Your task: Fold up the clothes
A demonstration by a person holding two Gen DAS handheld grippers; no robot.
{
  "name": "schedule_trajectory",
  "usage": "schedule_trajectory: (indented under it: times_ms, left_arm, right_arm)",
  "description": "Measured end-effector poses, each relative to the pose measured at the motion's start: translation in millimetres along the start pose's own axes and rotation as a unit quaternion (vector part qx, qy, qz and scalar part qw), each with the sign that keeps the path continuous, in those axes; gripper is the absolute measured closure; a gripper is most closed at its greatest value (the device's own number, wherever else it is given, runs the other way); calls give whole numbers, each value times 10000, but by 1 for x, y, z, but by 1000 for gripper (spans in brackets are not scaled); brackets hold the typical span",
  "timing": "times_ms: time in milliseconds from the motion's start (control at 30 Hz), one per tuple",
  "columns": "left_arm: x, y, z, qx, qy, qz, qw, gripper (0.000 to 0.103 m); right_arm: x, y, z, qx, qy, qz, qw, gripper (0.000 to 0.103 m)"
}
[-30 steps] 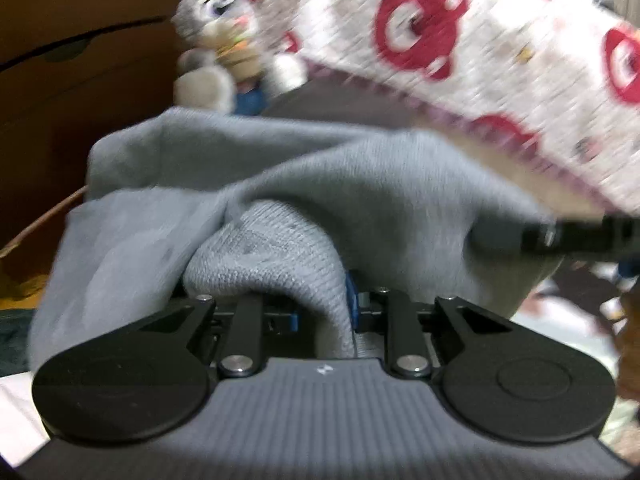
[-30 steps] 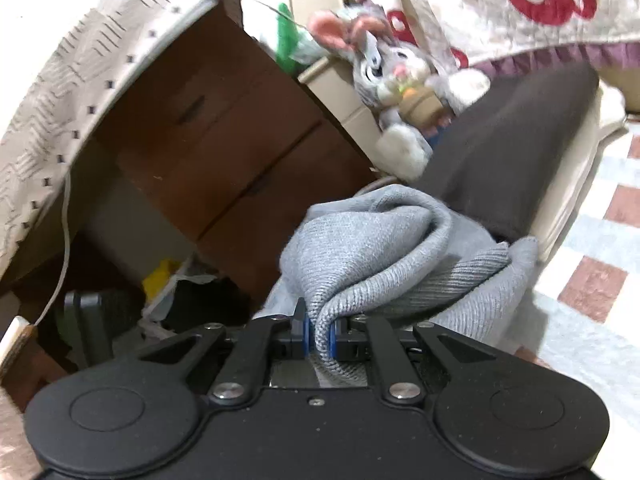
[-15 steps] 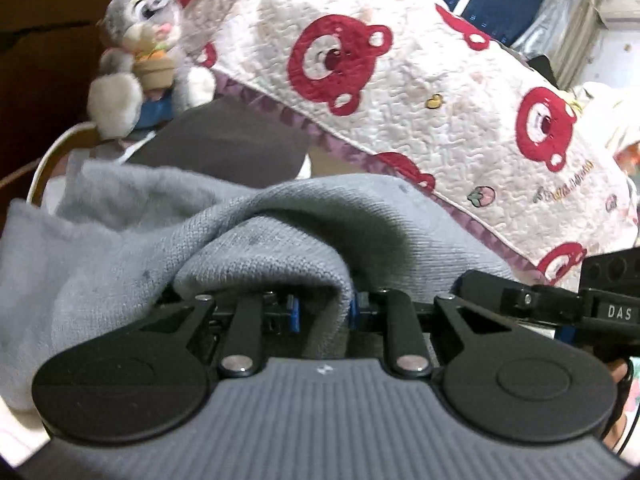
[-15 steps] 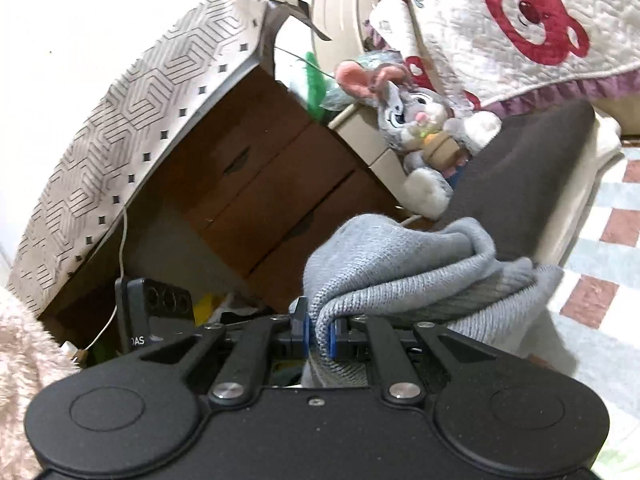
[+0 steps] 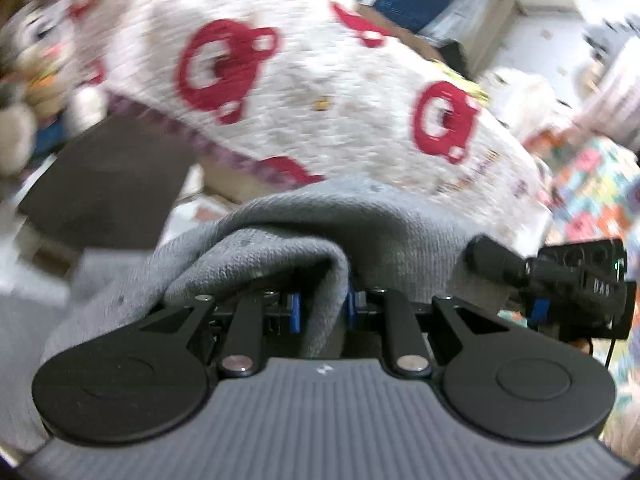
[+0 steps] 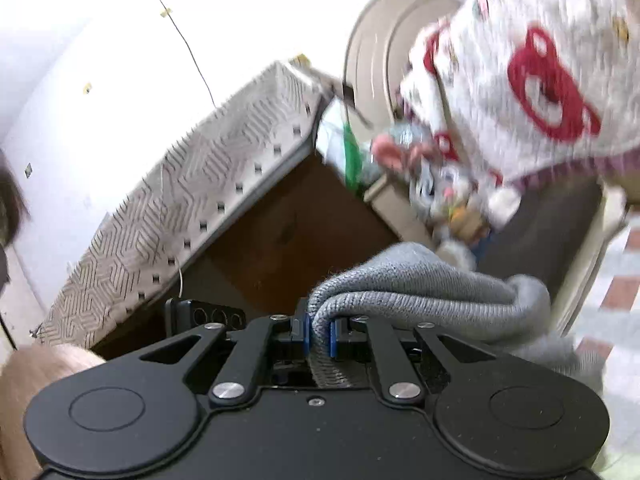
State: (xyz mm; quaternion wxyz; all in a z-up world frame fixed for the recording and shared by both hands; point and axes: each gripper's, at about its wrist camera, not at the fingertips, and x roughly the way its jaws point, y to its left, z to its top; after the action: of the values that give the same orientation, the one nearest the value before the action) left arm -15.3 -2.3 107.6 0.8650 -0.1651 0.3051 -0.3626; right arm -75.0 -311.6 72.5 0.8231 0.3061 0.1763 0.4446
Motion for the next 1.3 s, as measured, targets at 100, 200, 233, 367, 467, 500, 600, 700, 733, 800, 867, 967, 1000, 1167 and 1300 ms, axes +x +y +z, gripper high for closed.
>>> schedule_trajectory:
  times_ms: [100,200,233,367,467,500,600,700,733,800,867,967,1000,1167,1300]
  left_arm:
    - [18,-30,15,387,79,-238,9989,86]
    - [35,-68,31,881,-38,-498,9949,86]
    - [40,-80,36,1001,-98,-625,9930,86]
    - [55,-123,48,1316,-393,-1186,9834,86]
    - [78,-134,32,1511,-733,-919,9815,64]
    - [91,-133,22,1584,-606,-548,9840,55]
    - [125,-111,-9,1404,112,263,9897,47]
    - [154,-77,-41,944,905,738,9887,47]
    - [156,-65,-49,744,1065,786,9884,47]
    - [156,-40,-64,315,1315,810,9875,47]
    - [156,-22,-76,172,1429,907,9854,47]
    - [160,4,-97,-88,1604,1028,9816,47]
    - [162,12,-104,-186,1653,1047,9805,47]
    - [171,27,-123,-473,1750,966,9787,47]
    - [172,23,-131,-360,1727,632,9823,44]
  right_arm:
    - [-24,18,15,-343,-355,-455,9977,91]
    - [-49,41,28,-750,-722,-1051,9890,91]
    - [-58,47,32,-811,-820,-1130,9869,91]
    - [-102,72,45,-1315,-1302,-1532,9707,91]
    - [-134,58,45,-1607,-1452,-2553,9423,91]
    - [-140,47,44,-1648,-1366,-3077,9271,91]
    - [-149,-27,31,-722,-532,-5002,8612,87]
    - [-168,-94,3,305,-33,-5624,8263,85]
    - [-172,-101,-6,340,-11,-5708,8204,85]
    - [-175,-107,-18,357,72,-5646,8245,81]
    - [-179,-110,-24,381,165,-5474,8358,67]
    - [-171,-113,-31,340,458,-5178,8536,57]
    - [-166,-115,-33,294,558,-5102,8577,56]
    - [-139,-113,-49,210,1047,-4656,8785,53]
    - [-115,-112,-68,382,1335,-4393,8876,42]
